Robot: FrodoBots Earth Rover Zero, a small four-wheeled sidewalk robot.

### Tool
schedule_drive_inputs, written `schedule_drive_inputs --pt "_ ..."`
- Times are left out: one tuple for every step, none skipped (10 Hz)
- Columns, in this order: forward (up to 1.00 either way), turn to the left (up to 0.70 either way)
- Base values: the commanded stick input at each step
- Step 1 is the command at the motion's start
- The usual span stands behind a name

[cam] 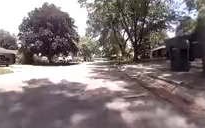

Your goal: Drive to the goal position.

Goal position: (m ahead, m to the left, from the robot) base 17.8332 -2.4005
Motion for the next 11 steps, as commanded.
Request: schedule_drive_inputs --pt "0.7 0.0" --pt "0.7 0.0" --pt "0.7 0.0" --pt "0.7 0.0" --pt "0.7 0.0" --pt "0.7 0.0" --pt "0.7 0.0" --pt "0.7 0.0" --pt "0.7 0.0" --pt "0.7 0.0" --pt "0.7 0.0"
